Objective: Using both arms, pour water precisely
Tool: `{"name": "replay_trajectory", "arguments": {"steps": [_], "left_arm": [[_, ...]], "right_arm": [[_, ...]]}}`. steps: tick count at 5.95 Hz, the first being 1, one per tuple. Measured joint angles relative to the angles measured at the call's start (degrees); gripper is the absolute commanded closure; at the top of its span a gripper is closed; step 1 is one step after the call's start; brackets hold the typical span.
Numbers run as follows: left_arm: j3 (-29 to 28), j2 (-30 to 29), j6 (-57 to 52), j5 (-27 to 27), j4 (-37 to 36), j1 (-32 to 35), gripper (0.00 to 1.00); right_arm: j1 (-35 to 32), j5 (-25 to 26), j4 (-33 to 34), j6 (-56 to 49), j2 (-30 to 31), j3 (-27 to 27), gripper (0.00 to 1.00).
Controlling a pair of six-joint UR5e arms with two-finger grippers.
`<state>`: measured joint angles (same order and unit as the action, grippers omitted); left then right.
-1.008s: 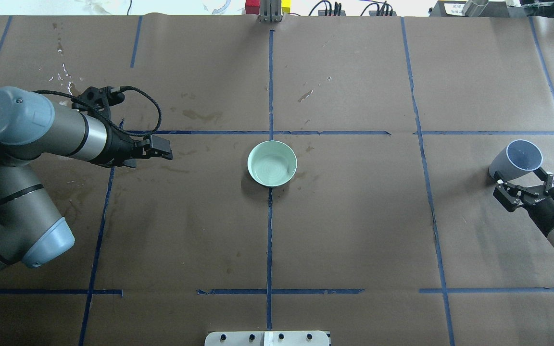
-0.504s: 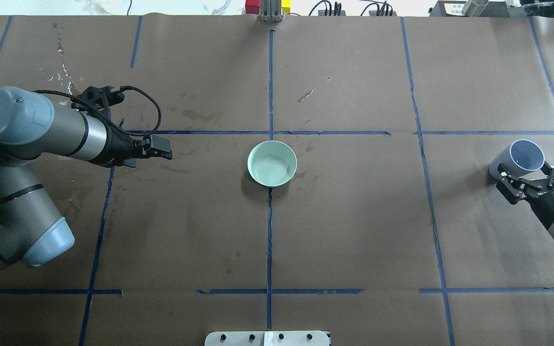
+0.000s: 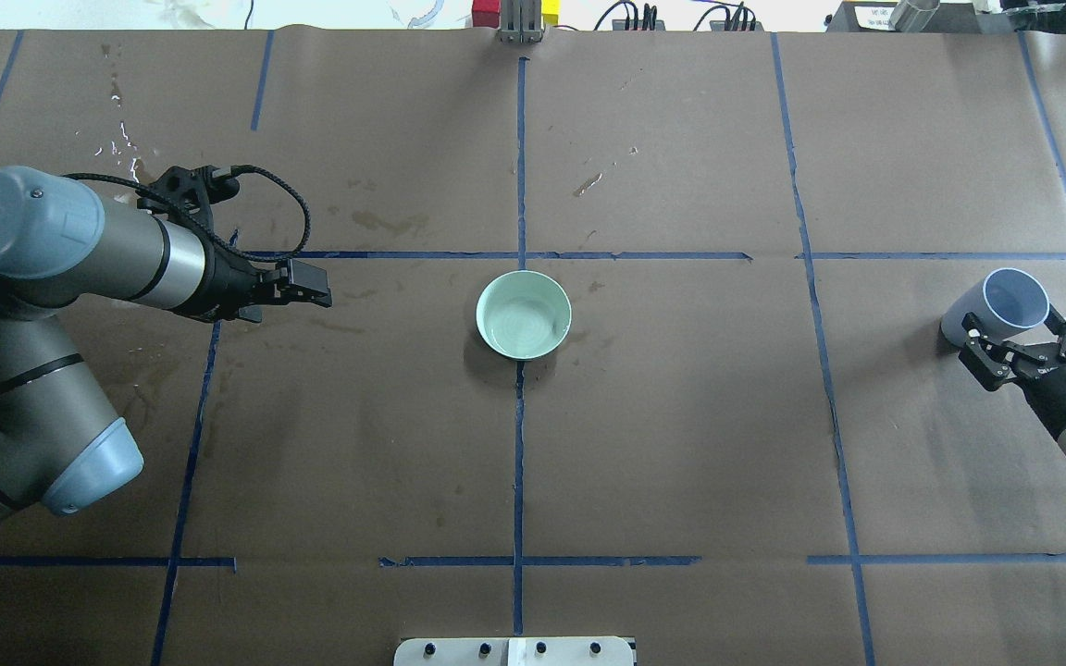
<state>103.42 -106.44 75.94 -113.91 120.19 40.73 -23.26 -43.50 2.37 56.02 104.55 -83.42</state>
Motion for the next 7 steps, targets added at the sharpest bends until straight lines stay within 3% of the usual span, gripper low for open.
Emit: {"name": "replay_trajectory", "arguments": {"steps": [7], "left_arm": [[1.59,1.26,0.0,0.0,-0.13,0.05,0.0]], "right_arm": [[-1.65,-2.51,0.09,-0.23,-2.28,1.94,0.01]]}}
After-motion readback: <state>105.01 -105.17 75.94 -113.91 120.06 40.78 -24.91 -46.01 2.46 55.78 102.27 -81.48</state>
